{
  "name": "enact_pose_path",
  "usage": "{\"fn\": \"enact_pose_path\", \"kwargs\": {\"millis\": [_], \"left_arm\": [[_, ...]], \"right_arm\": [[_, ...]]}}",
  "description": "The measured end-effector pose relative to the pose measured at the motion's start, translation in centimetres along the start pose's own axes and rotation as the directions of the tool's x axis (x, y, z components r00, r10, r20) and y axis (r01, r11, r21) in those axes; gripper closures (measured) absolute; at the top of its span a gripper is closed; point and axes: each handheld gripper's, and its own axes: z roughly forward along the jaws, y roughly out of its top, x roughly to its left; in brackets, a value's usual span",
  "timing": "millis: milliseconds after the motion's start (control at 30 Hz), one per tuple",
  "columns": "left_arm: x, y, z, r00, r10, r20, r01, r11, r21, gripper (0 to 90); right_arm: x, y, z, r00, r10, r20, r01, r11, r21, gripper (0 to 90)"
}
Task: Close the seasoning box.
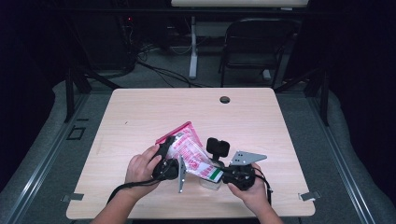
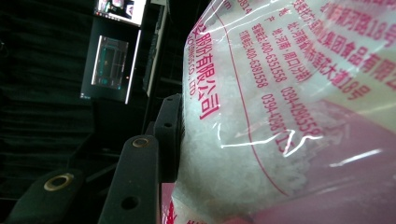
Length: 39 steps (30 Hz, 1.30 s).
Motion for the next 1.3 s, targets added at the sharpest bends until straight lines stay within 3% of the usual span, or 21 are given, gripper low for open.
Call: {"fn": "enact_pose_path", "kwargs": {"millis": [1300], "left_arm": [[0.2,0.92,-0.63,0.9982,0.038,-0.046,-0.038,0.9992,-0.013,63.2]], "right_arm": [[-0.31,-0.14,-0.25,0.9994,0.002,0.036,-0.002,1.0,0.002,89.3]]}}
